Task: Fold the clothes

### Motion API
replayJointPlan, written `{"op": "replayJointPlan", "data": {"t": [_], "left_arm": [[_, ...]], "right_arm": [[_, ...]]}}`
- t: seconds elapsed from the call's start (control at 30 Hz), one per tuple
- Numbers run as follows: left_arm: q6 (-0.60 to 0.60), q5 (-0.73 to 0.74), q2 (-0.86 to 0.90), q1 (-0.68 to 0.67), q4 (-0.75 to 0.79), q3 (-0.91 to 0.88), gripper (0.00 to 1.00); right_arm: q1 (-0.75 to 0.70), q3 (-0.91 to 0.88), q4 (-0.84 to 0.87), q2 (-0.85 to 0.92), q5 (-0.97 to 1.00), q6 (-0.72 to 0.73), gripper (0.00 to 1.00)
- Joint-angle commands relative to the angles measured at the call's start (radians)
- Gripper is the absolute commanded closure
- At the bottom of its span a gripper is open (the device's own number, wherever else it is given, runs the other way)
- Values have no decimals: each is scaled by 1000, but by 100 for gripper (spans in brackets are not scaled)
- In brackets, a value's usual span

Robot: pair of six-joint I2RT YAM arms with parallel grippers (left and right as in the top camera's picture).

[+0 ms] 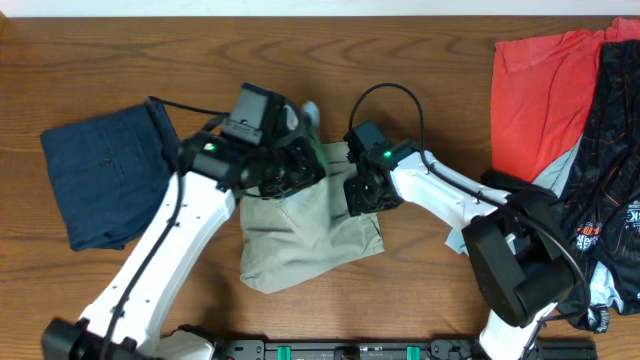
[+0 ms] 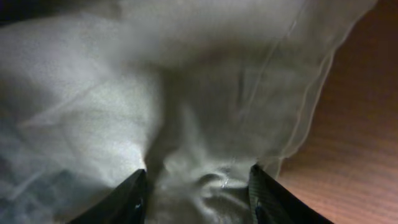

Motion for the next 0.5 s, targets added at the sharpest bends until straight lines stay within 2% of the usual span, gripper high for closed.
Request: {"op": "replayJointPlan", "data": {"t": [0.0,0.1,0.2,0.43,0.47], "left_arm": [[4,-19,21,-6,0,13,66],[82,-19,21,18,-3,14,58],[152,-42,16,77,-37,14,55],[201,-244,30,201,-135,-5,24],[205,-251,35,209,-135,-15,23]], "right_arm": [[-66,0,-93,67,15,8,46],[-136,62,-195,67,98,5,45],[-215,127,-290,67,158,-22,44],[-349,216,-381,67,76,-117,44],[-357,217,-380,67,48,-129,44]]}}
